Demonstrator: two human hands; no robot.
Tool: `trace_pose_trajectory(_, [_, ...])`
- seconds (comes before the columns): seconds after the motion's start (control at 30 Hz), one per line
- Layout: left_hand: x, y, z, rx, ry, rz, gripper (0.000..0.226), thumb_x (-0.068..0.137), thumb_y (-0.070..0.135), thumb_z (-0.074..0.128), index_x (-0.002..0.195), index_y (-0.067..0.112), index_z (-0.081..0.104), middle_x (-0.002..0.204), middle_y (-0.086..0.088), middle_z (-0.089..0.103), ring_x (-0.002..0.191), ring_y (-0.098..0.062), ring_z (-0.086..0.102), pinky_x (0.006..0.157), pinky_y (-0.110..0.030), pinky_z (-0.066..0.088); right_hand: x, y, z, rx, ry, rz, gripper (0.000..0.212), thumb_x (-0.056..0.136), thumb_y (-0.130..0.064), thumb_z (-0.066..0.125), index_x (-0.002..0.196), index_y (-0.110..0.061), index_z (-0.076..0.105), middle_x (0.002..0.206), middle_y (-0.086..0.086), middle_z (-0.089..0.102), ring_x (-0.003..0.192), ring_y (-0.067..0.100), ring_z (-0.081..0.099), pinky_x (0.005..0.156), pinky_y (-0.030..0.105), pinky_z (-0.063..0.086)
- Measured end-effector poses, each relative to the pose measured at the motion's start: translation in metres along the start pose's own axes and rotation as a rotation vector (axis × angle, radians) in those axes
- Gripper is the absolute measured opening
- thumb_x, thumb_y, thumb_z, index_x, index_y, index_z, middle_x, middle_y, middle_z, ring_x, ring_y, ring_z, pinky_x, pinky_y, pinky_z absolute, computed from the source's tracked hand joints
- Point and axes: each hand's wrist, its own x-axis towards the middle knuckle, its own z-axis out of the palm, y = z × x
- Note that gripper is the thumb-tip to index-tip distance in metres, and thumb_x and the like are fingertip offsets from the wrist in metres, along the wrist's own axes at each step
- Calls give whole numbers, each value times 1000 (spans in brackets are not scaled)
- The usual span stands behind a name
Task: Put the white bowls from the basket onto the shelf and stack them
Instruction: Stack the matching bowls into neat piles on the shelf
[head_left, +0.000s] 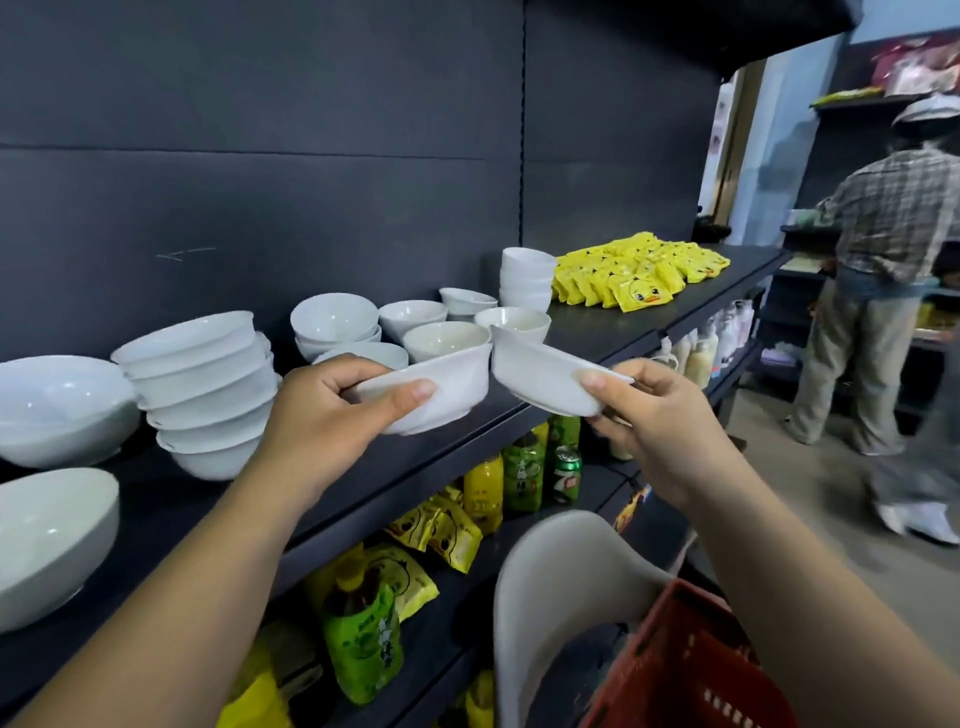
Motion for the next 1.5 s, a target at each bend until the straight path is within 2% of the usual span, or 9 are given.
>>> trace_pose_trajectory(0.17, [24, 2, 28, 76, 100, 3, 17, 70, 23, 76, 57, 20, 66, 56, 22, 60, 55, 4, 50, 57, -14, 38, 54, 0, -17, -8, -86, 13, 23, 59, -19, 74, 60, -15, 51, 62, 2, 55, 74, 22, 48, 69, 30, 41])
trace_pose_trajectory(0.23, [35, -3, 37, 135, 150, 32, 21, 70, 22, 78, 54, 22, 65, 58, 25, 59, 57, 6, 51, 56, -8, 37, 78, 4, -25, -2, -88, 13, 25, 65, -13, 75, 55, -18, 52, 60, 1, 55, 77, 23, 47, 74, 33, 40])
trace_pose_trajectory(0.5, [96, -36, 53, 205, 268, 64, 7, 58, 41, 70, 54, 40, 64, 63, 24, 58, 58, 6, 50, 54, -3, 34, 162, 28, -27, -98, -64, -10, 25, 64, -21, 81, 52, -22, 59, 75, 11, 55, 80, 24, 51, 79, 36, 40])
trace_pose_trajectory(0.63, [161, -44, 54, 256, 257, 118, 27, 68, 28, 79, 53, 33, 58, 61, 10, 55, 57, 10, 49, 54, -3, 34, 214, 37, -15, -135, 40, -30, 29, 57, -32, 83, 52, -20, 57, 70, 6, 56, 79, 21, 52, 80, 35, 42])
trace_pose_trajectory(0.77, [224, -53, 71, 277, 190, 137, 25, 72, 27, 76, 56, 31, 57, 67, 9, 53, 59, 5, 50, 54, -5, 34, 246, 40, -12, -64, 134, -56, 25, 72, -17, 75, 60, -16, 52, 66, 2, 53, 79, 20, 50, 82, 33, 42])
trace_pose_trajectory(1.0, [290, -87, 105, 326, 47, 116, 17, 73, 28, 76, 70, 16, 64, 70, 10, 52, 65, -3, 47, 58, -11, 35, 279, 43, -18, -83, 137, -86, 28, 72, -17, 75, 60, -15, 50, 68, 2, 53, 74, 18, 50, 81, 32, 43])
trace_pose_trajectory(1.13, [324, -113, 127, 352, -47, 123, 19, 71, 27, 78, 64, 22, 61, 69, 11, 51, 64, -1, 48, 55, -2, 35, 300, 56, -25, -134, 130, -106, 31, 64, -22, 82, 59, -15, 52, 69, 4, 52, 74, 18, 49, 74, 32, 39])
trace_pose_trajectory(1.3, [372, -145, 150, 367, -121, 62, 17, 69, 25, 79, 68, 14, 66, 66, 8, 53, 66, -12, 50, 57, -13, 37, 332, 63, -27, -110, 122, -107, 25, 67, -20, 75, 63, -13, 52, 64, 2, 52, 60, 11, 48, 58, 16, 38])
trace_pose_trajectory(1.5, [396, -174, 166, 599, -289, 128, 27, 70, 29, 78, 83, 7, 73, 75, 2, 54, 81, -16, 51, 61, -14, 33, 352, 62, -22, -101, 129, -75, 37, 40, -37, 74, 59, -15, 51, 63, 1, 53, 66, 15, 49, 69, 26, 37])
